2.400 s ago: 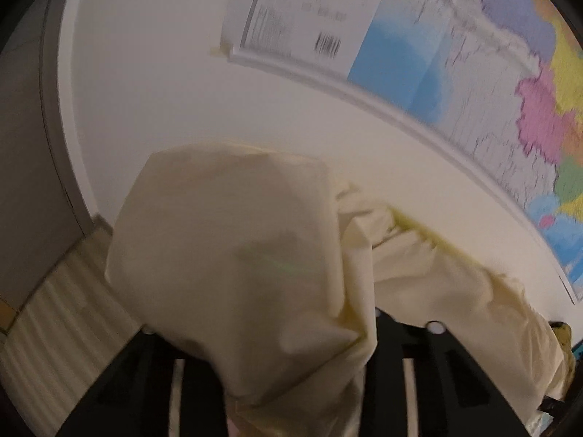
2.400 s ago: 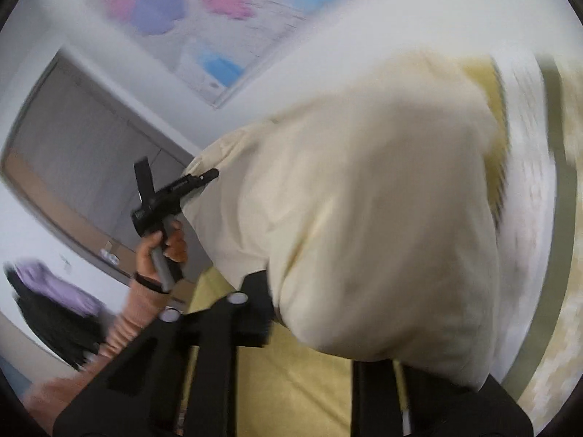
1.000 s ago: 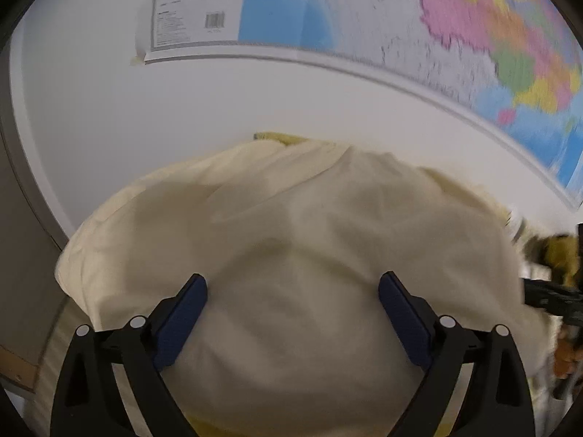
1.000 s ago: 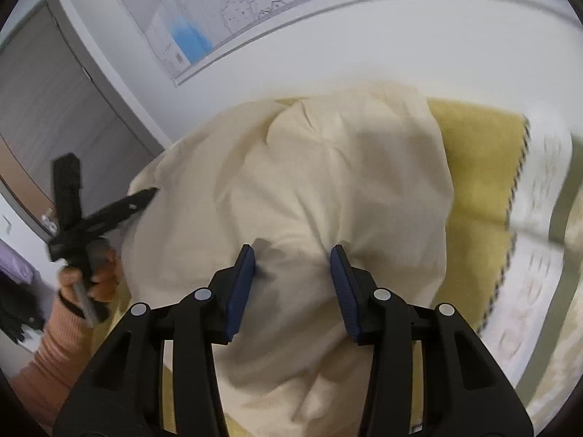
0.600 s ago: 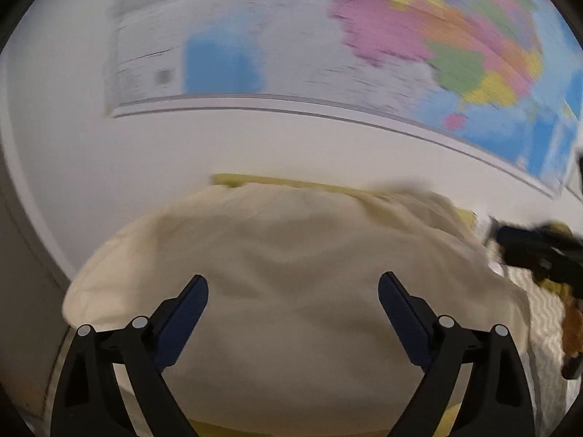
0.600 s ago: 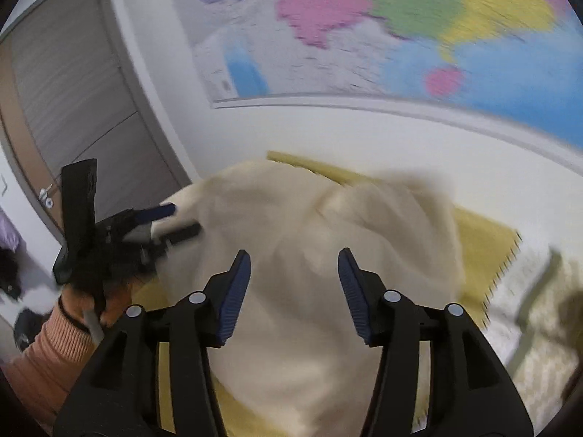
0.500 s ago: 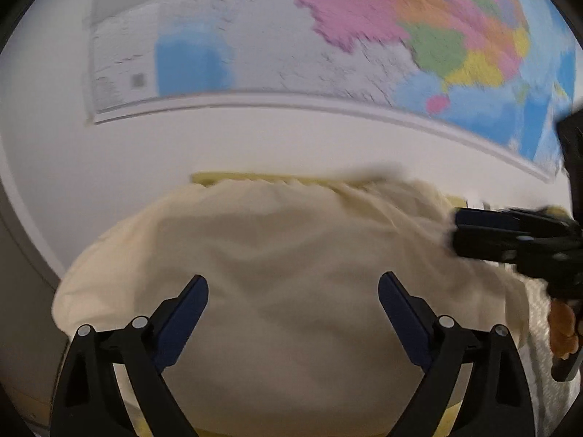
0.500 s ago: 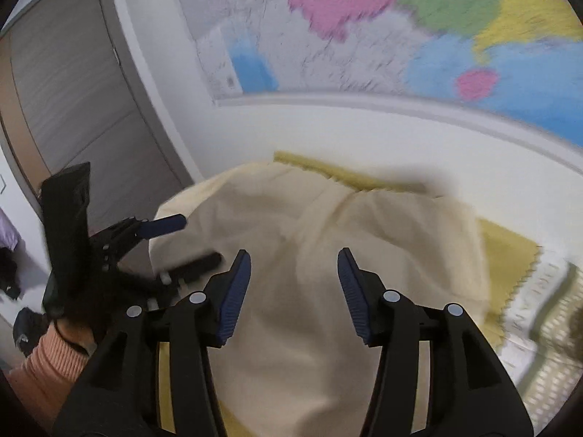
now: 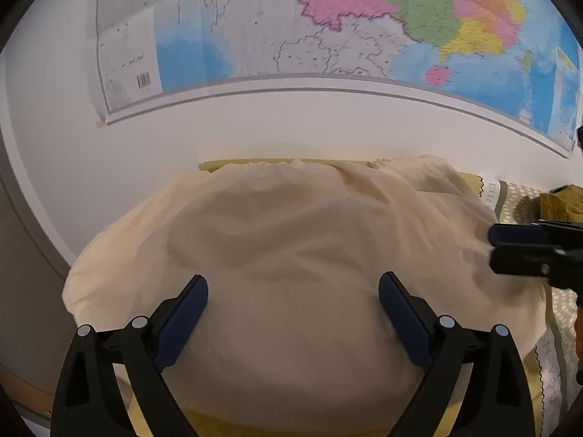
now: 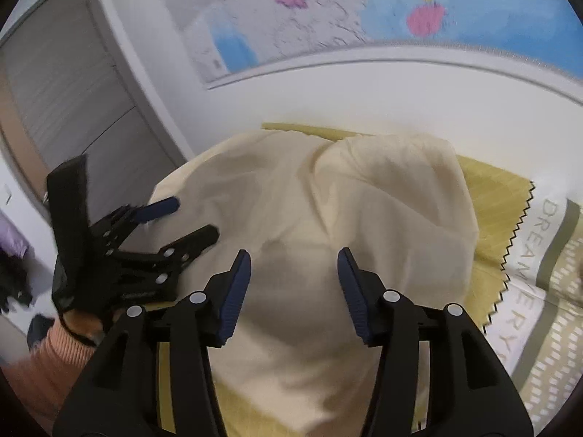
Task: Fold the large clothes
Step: 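Pull both grippers back from the stacked cream shirt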
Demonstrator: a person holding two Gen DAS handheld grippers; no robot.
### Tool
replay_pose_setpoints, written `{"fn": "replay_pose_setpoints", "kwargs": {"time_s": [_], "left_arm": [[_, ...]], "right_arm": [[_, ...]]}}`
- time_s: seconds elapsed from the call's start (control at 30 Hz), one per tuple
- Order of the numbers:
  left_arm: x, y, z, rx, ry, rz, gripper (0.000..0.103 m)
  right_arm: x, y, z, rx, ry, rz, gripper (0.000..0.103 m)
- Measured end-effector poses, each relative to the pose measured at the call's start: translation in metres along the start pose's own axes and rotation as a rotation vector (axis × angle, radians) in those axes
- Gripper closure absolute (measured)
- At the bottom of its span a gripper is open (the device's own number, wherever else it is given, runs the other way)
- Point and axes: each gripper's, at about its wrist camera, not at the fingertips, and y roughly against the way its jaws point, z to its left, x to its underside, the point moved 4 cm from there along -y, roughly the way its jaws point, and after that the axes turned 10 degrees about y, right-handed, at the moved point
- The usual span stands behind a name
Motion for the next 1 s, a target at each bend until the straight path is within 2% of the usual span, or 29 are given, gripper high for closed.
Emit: {"fn": "replay_pose_setpoints", "kwargs": {"time_s": [0.17,0.3,0.4,0.47,0.57,0.67,0.9,1.0], "left_arm": [[0.004,0.005,-0.004,0.0,0.002,-0.003,0.01],[0.004,0.003,-0.003,-0.001,0.027,0.007,0.009],[0.003,0.011,-0.007,-0.013,0.021,-0.005,0.009],[0.005,0.019,-0.008,0.009,0.033,-0.008,0.009],[0.011,0.026,-0.011,0.042,0.064,-0.004,0.007],[0.019,0.025,-0.019,0.019,0.039,-0.001,0.007],[0.021,0.031,-0.019,-0.004,0.083,0.011,0.007],[0.026,0.041,-0.023,0.022,0.076,0.004,0.007]], "right_arm": [[0.024,0.002,0.014,0.074,0.123,0.03,0.054],[0.031,-0.006,0.006,0.057,0.066,0.045,0.054],[0.029,0.011,0.005,0.042,0.044,0.007,0.05],[0.03,0.021,0.006,0.044,0.049,-0.005,0.049],[0.038,0.021,0.011,0.049,0.069,0.02,0.051],[0.054,0.006,0.008,0.074,0.055,0.079,0.051],[0.055,0.009,0.01,0.069,0.018,0.08,0.046],[0.057,0.02,0.014,0.073,0.027,0.073,0.046]]}}
